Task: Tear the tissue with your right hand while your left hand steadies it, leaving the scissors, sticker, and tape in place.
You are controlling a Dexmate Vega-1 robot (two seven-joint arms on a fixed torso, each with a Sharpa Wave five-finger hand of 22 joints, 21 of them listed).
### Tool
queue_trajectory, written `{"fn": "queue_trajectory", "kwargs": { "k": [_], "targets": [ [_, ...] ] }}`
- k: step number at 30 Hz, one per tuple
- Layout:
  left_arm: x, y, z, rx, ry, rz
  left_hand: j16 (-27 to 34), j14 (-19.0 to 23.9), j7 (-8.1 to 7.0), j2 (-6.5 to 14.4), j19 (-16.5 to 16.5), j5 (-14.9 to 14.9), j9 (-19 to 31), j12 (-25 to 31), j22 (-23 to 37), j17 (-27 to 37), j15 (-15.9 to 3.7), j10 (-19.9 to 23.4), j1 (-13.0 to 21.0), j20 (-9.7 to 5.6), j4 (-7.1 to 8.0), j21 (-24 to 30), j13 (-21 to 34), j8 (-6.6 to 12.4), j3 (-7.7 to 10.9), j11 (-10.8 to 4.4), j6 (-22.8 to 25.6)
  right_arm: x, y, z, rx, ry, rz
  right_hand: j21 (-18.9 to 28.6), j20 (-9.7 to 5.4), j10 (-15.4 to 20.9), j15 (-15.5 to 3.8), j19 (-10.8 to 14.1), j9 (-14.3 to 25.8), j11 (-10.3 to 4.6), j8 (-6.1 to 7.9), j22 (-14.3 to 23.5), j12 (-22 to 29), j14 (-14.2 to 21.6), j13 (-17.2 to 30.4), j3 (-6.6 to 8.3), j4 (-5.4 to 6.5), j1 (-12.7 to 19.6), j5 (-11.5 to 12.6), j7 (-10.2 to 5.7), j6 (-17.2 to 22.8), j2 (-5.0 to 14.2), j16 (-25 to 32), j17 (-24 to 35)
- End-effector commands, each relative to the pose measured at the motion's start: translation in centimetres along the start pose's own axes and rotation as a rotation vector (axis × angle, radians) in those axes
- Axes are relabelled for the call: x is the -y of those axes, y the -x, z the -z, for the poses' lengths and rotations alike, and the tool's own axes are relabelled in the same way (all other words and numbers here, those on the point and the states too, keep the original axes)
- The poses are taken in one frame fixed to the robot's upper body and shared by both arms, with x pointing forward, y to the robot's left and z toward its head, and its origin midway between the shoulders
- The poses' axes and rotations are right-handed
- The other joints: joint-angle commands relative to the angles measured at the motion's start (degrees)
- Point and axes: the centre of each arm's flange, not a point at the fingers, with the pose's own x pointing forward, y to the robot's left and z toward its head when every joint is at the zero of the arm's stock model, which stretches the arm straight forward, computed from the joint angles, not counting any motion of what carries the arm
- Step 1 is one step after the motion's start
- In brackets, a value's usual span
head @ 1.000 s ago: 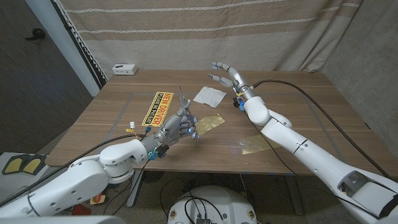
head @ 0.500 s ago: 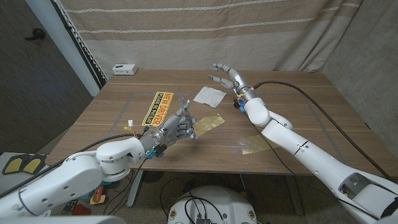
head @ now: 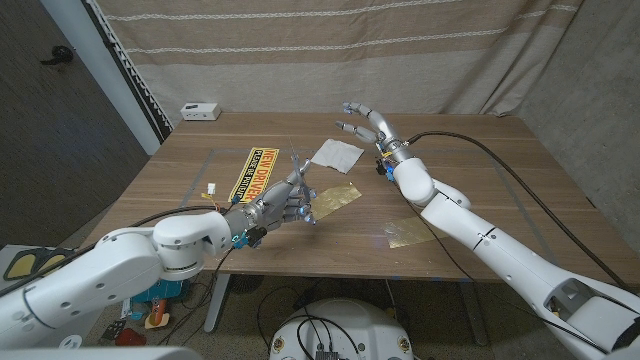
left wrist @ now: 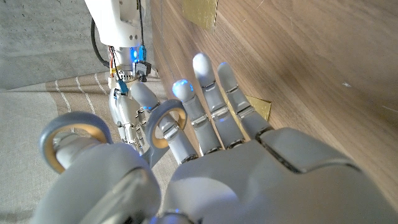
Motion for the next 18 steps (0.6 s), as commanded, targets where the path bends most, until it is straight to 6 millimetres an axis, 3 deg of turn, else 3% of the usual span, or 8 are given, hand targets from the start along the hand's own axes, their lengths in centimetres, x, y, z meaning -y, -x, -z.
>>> {"fn": "queue_trajectory", "kwargs": {
  "k": [1,18],
  "targets": [
    [-0.19,-0.03,-0.79,-0.008,-0.034,-0.005,0.19,0.56,13.7,-0.11,0.34,0.21,0.1,-0.02,-0.09,-0.03,-4.09,0.8,0.61,-1.12,-1.42,0.15,0.03,0.29,-1.32,-0.6,-5.37,-0.12,-0.63,-0.06,0.012,-0.008,-0.01,-0.4,0.24,-0.17,-6.19,-0.17,0.04,-0.19,-0.05,0.03,-0.15,-0.13,0.16,-0.26,-0.25,0.46,0.34,-0.14,-0.09,0.34,-0.01,0.02],
    [-0.04,-0.5,-1.08,-0.003,-0.04,0.007,0.24,0.86,13.78,-0.12,0.57,0.54,0.25,0.27,-0.83,-0.14,-4.24,1.06,0.54,-1.15,-1.4,0.18,1.01,0.2,-1.32,-0.6,-4.99,-0.87,-1.17,0.06,-0.011,0.188,-0.014,-0.62,0.57,0.13,-6.38,-0.13,0.04,-0.08,-0.04,0.03,-0.03,0.22,0.16,-0.4,-0.17,0.3,0.39,-0.2,-0.03,0.35,0.17,0.02]
  ]
}}
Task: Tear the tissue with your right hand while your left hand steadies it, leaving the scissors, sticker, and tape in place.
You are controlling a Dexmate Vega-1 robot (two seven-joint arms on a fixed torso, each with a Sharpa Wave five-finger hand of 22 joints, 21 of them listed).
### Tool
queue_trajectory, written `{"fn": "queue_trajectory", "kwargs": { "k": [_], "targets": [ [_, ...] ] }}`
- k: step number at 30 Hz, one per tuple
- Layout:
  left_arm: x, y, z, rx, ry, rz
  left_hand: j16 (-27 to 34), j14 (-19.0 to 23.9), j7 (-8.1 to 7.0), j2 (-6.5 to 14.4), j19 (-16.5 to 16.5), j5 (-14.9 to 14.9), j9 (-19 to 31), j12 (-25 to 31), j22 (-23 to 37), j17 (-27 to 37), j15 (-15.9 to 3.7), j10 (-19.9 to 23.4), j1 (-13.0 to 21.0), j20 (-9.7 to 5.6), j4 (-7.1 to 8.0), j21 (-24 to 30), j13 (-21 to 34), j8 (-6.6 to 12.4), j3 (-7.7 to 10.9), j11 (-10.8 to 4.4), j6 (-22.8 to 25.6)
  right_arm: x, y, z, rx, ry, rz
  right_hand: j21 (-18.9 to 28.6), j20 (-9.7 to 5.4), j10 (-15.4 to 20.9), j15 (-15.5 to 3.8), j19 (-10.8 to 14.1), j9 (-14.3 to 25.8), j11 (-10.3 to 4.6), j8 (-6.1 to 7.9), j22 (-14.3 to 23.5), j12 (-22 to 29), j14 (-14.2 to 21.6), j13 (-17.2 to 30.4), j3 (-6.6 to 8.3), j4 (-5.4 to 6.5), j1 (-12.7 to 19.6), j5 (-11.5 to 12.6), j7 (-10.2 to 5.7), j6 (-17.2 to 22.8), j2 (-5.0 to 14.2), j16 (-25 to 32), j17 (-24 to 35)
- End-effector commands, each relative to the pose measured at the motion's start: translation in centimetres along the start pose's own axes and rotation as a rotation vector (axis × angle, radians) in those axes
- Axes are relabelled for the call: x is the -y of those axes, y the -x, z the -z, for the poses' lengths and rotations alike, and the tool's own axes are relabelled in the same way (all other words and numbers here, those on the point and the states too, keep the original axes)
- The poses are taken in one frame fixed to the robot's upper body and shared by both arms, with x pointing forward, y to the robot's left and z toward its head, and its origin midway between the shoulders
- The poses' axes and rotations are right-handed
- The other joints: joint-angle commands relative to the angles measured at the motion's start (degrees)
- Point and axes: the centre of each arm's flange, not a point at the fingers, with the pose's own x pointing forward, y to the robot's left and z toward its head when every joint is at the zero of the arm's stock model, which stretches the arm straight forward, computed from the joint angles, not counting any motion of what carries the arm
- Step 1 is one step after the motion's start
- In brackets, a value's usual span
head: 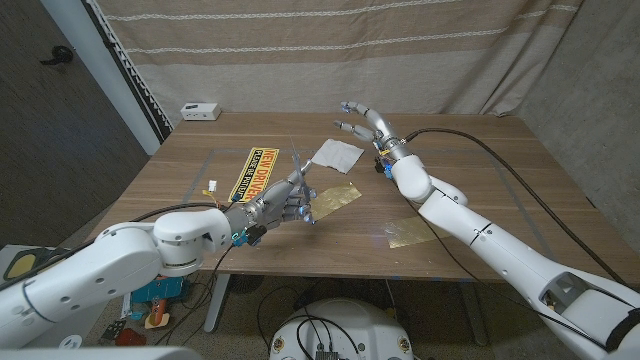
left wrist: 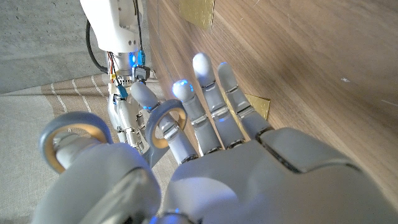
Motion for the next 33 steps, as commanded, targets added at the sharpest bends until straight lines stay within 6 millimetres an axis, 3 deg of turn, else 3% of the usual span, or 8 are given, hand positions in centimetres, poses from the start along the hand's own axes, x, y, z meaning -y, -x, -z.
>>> {"fn": "queue_trajectory", "kwargs": {
  "k": [1,8,12,15,16,23,31,33],
  "targets": [
    [0.2,-0.3,-0.1,-0.004,-0.004,0.007,0.27,0.43,13.69,-0.12,0.61,0.52,0.14,0.42,-0.07,0.08,-4.28,0.64,0.55,-1.16,-1.41,0.19,0.63,0.2,-1.32,-0.59,-4.98,-0.5,-0.4,0.3,-0.033,0.139,-0.01,0.01,0.66,0.38,-6.35,-0.08,0.04,0.17,-0.04,0.03,-0.02,0.24,0.16,-0.42,-0.16,0.27,0.4,-0.2,-0.02,0.34,0.18,0.02],
    [0.3,-0.5,0.1,0.002,0.009,0.02,0.26,0.41,13.76,-0.09,0.59,0.63,-0.03,0.06,-0.14,0.07,-4.22,0.87,0.76,-1.16,-1.45,0.31,0.2,0.02,-1.29,-0.49,-4.85,-0.7,-1.1,0.5,-0.067,0.163,-0.058,0.05,0.96,0.58,-5.69,0.43,0.04,0.4,-0.21,0.02,0.07,0.48,0.17,-0.64,0.01,-0.09,0.37,0.19,-0.39,0.24,0.28,0.02],
    [0.4,-0.5,0.1,0.002,0.011,0.021,0.26,0.43,13.79,-0.05,0.58,0.72,-0.04,0.15,-0.12,0.08,-4.31,0.61,0.9,-1.18,-1.45,0.42,0.63,-0.02,-1.26,-0.57,-4.76,-0.9,-1.4,0.6,-0.079,0.171,-0.077,0.3,1.05,-0.06,-3.55,1.86,0.04,0.93,-0.26,0.0,-0.21,1.5,0.17,-0.9,0.13,-0.39,0.37,0.43,-0.59,0.12,0.59,-0.01],
    [0.5,-0.4,0.2,0.001,0.012,0.02,0.33,0.49,13.85,-0.06,0.53,0.8,0.1,-0.04,-0.18,0.17,-4.4,0.65,0.89,-1.19,-1.4,0.46,0.44,0.0,-1.27,-0.49,-4.79,-1.0,-1.7,0.8,-0.093,0.183,-0.095,0.24,0.95,0.02,-2.96,2.68,0.07,2.03,0.93,-0.02,-0.17,1.97,0.15,-1.02,0.11,-0.41,0.43,0.07,2.62,0.13,0.56,-0.08],
    [0.5,-0.4,0.2,0.003,0.011,0.019,0.32,0.47,13.95,-0.07,0.48,0.83,-0.1,-0.41,-0.06,0.17,-4.36,0.84,0.85,-1.15,-1.37,0.57,-0.19,-0.13,-1.29,-0.51,-4.69,-1.1,-1.7,0.9,-0.093,0.186,-0.096,0.12,0.94,1.5,-2.94,2.85,0.07,2.06,1.25,-0.02,0.41,2.05,0.15,-1.06,0.09,-0.39,0.45,-0.1,3.79,0.15,0.51,-0.1],
    [0.2,-0.1,0.2,0.009,0.013,0.01,0.42,1.01,13.85,-0.1,0.93,0.95,-0.31,-0.66,-0.38,0.01,-4.4,0.94,1.03,-1.47,-1.42,0.69,-0.41,-0.28,-1.28,-0.58,-4.42,-1.5,-1.8,1.1,-0.118,0.215,-0.113,0.0,0.9,2.24,-3.58,2.98,0.06,2.23,1.2,-0.02,0.69,1.84,0.13,-1.12,0.06,-0.38,0.46,0.01,4.04,0.13,0.34,-0.11],
    [0.2,-0.1,0.3,0.005,0.007,0.025,0.29,0.84,13.79,-0.1,0.83,1.0,-0.35,-0.64,-0.26,-0.08,-4.39,0.95,1.1,-1.45,-1.42,0.85,-0.23,-0.44,-1.29,-0.49,-4.54,-2.0,-2.1,1.1,-0.156,0.268,-0.144,-0.44,1.7,0.57,-3.77,2.58,0.05,2.94,1.06,-0.03,-0.04,0.53,0.06,-1.23,0.09,-0.46,0.47,0.33,4.34,0.14,-0.2,-0.12],
    [0.2,-0.1,0.3,0.004,0.006,0.025,0.31,0.83,13.82,-0.11,0.82,1.01,-0.39,-0.75,-0.23,-0.02,-4.32,1.04,1.11,-1.45,-1.42,0.91,-0.39,-0.47,-1.3,-0.54,-4.47,-2.1,-2.3,1.2,-0.169,0.282,-0.158,-0.72,1.83,-0.24,-3.45,2.24,0.03,3.44,0.66,-0.03,-0.37,-0.15,0.04,-1.32,0.16,-0.59,0.46,1.03,3.66,0.16,-0.4,-0.12]
  ]
}}
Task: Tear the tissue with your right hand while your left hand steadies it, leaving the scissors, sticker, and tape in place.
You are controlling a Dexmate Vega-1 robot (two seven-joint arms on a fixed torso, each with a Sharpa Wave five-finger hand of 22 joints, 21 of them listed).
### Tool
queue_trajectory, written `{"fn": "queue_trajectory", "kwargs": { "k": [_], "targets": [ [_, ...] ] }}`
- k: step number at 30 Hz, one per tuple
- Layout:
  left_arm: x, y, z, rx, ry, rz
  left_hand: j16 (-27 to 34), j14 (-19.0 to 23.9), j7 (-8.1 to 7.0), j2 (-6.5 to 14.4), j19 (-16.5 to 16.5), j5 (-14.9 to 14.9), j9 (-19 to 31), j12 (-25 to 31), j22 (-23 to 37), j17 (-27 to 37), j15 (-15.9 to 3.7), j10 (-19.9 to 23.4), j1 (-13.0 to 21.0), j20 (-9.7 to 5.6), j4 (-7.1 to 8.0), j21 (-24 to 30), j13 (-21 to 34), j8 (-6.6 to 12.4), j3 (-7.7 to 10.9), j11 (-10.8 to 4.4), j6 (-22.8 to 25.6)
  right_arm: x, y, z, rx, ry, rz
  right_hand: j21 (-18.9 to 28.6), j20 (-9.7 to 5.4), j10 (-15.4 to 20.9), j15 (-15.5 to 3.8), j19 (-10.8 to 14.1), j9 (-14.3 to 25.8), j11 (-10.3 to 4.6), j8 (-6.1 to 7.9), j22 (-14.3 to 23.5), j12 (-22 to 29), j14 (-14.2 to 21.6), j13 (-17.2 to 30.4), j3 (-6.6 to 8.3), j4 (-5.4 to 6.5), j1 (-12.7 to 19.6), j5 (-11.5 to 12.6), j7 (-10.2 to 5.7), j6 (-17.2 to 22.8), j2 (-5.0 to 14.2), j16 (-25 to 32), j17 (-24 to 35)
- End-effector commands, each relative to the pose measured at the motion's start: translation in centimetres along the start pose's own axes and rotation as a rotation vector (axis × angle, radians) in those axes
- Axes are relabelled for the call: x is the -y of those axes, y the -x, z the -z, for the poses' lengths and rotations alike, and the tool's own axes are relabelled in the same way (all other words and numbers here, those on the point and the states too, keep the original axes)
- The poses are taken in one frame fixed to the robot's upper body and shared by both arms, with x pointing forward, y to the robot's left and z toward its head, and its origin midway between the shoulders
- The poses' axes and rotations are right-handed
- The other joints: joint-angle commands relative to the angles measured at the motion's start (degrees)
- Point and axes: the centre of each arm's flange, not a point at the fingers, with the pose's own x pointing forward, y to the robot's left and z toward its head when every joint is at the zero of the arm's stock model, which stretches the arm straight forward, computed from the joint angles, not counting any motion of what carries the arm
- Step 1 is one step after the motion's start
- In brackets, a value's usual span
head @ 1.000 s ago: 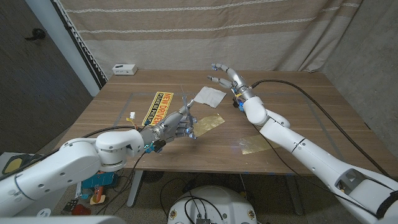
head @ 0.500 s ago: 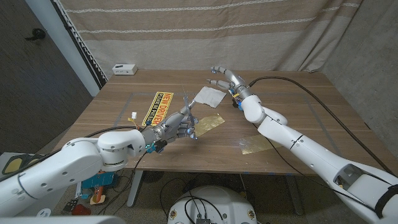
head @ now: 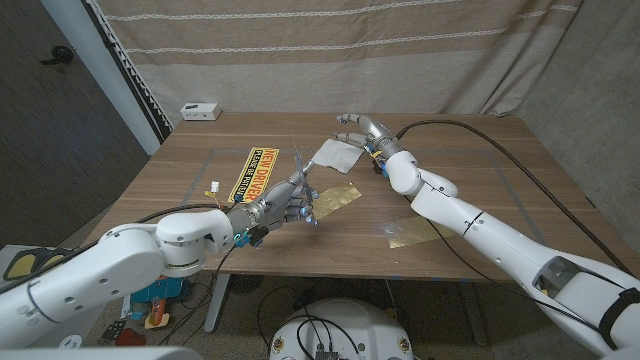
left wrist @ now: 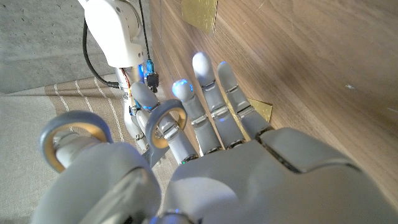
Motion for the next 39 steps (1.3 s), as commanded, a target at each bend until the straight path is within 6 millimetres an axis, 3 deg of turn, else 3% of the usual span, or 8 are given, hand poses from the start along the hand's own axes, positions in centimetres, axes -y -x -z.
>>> {"fn": "queue_trajectory", "kwargs": {
  "k": [1,19,39],
  "targets": [
    [-0.2,0.2,0.1,-0.003,-0.005,0.001,0.33,0.19,13.76,-0.08,0.41,0.23,0.06,-0.06,0.05,0.21,-4.16,0.77,0.33,-1.46,-1.42,0.49,0.05,0.0,-1.31,-0.77,-4.45,-0.8,-0.7,0.4,-0.079,0.089,-0.064,-0.48,0.6,-1.29,-3.29,-0.41,0.03,0.58,-0.29,-0.04,-0.54,-1.17,0.03,-0.43,0.14,-0.64,0.24,0.76,-0.4,0.15,-0.43,0.18],
    [-0.1,0.4,0.4,-0.006,-0.012,0.006,0.38,0.36,13.64,-0.05,0.42,0.28,0.18,0.05,-0.16,0.28,-4.23,0.72,0.15,-1.39,-1.34,0.66,0.67,-0.08,-1.3,-0.52,-4.22,-1.6,-1.8,0.4,-0.137,0.171,-0.126,-1.28,0.78,-3.25,-2.04,-1.34,0.01,1.57,-1.28,-0.08,-1.3,-3.85,0.02,-0.79,0.37,-1.12,0.19,1.61,-2.53,0.14,-0.8,0.16],
    [0.3,0.3,0.5,-0.004,-0.019,0.002,0.28,0.75,13.72,-0.05,0.59,0.48,0.43,-0.29,-0.47,0.02,-4.23,1.21,0.12,-1.42,-1.37,1.11,0.62,-0.28,-1.29,-0.62,-4.05,-2.6,-2.3,1.9,-0.198,0.17,-0.163,-1.54,0.61,-4.59,-1.79,-1.01,0.03,2.28,-2.21,-0.15,-1.74,-4.83,0.0,-1.26,0.64,-1.73,0.07,4.14,-6.38,-0.01,-0.51,0.12]
  ]
}}
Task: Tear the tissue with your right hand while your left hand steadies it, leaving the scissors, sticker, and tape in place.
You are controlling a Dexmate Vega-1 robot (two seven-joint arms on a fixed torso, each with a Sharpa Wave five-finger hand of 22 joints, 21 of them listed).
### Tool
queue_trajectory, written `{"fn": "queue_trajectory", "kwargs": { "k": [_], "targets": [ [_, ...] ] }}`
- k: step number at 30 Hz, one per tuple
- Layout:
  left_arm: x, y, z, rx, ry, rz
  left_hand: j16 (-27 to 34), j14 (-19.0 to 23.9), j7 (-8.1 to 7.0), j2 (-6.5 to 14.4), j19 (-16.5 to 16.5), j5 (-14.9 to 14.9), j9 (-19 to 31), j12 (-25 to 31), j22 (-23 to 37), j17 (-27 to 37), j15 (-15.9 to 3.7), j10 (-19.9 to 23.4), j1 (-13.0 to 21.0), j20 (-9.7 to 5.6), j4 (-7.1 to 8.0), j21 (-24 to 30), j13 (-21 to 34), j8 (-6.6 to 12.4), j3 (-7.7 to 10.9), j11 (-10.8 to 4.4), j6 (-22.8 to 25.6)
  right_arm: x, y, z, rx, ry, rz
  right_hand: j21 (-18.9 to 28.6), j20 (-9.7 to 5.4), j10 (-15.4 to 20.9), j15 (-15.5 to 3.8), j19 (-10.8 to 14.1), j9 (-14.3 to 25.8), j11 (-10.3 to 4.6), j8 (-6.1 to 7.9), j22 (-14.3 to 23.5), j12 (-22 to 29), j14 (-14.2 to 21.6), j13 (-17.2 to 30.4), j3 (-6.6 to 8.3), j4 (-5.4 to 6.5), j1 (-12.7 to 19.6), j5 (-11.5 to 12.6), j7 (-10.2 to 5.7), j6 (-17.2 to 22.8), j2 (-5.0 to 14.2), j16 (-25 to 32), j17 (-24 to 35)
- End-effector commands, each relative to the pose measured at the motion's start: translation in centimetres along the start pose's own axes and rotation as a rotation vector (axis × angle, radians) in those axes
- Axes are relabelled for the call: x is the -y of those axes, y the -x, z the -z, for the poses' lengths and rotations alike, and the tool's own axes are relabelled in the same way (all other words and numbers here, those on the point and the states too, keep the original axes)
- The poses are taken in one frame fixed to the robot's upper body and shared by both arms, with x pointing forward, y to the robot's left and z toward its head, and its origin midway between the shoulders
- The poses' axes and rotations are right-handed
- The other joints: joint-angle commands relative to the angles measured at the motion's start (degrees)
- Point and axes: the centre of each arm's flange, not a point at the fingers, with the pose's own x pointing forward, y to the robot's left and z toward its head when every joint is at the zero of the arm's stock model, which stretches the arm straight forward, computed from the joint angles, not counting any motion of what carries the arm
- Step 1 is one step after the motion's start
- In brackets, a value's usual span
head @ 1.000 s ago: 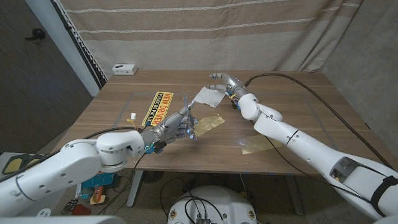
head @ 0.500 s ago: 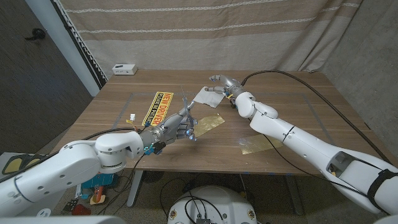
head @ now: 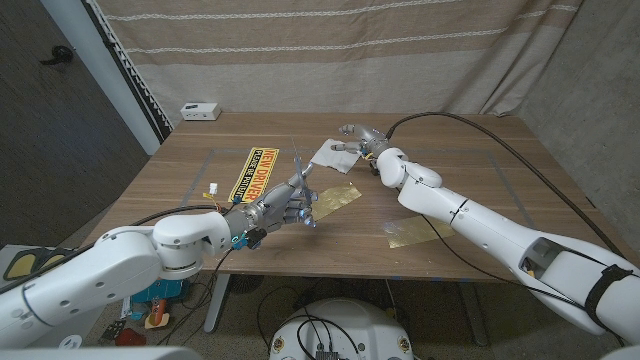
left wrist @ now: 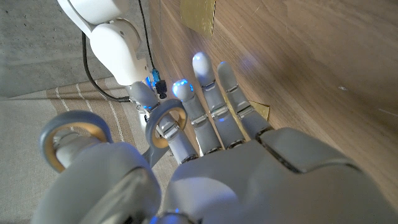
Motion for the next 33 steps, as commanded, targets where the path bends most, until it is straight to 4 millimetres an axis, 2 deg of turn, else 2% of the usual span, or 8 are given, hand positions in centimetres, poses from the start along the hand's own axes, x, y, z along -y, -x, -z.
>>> {"fn": "queue_trajectory", "kwargs": {
  "k": [1,22,33],
  "targets": [
    [0.3,-0.1,0.2,-0.004,-0.003,0.003,0.29,0.71,13.52,-0.07,0.55,0.49,0.21,-0.15,0.16,0.07,-4.21,1.13,0.15,-1.4,-1.37,0.47,0.08,0.17,-1.29,-0.66,-4.25,-0.7,-0.5,0.7,-0.035,0.003,-0.03,-0.13,0.2,-0.32,-1.99,0.02,0.03,-0.13,-0.02,0.15,-0.06,-0.35,0.0,-0.52,-0.03,-0.58,0.07,0.21,-0.22,-0.09,0.31,0.1],
    [0.4,-0.1,0.1,0.001,-0.011,-0.01,0.24,0.62,13.57,-0.06,0.24,0.7,0.53,-0.33,-0.12,0.21,-4.18,1.04,0.27,-1.37,-1.34,0.8,0.65,0.01,-1.27,-0.75,-4.09,-2.0,-1.2,1.2,-0.083,0.032,-0.086,-0.44,0.25,-0.84,-1.49,-0.4,0.04,0.3,0.08,0.15,-0.19,-0.72,0.0,-0.74,0.14,-0.93,0.01,0.47,-1.15,-0.1,0.34,0.1],
    [0.3,-0.2,0.2,0.0,-0.013,-0.002,0.26,0.44,13.49,0.02,0.22,0.79,0.62,-0.8,-0.45,0.41,-4.19,1.29,0.26,-1.48,-1.29,0.89,0.1,-0.2,-1.23,-0.57,-4.26,-2.5,-1.6,1.4,-0.1,0.055,-0.115,-0.63,0.22,-1.21,-1.59,-0.75,0.05,0.28,0.06,0.16,-0.27,-0.86,0.0,-0.8,0.17,-0.99,-0.01,-0.25,-1.9,-0.08,0.39,0.09]
  ]
}}
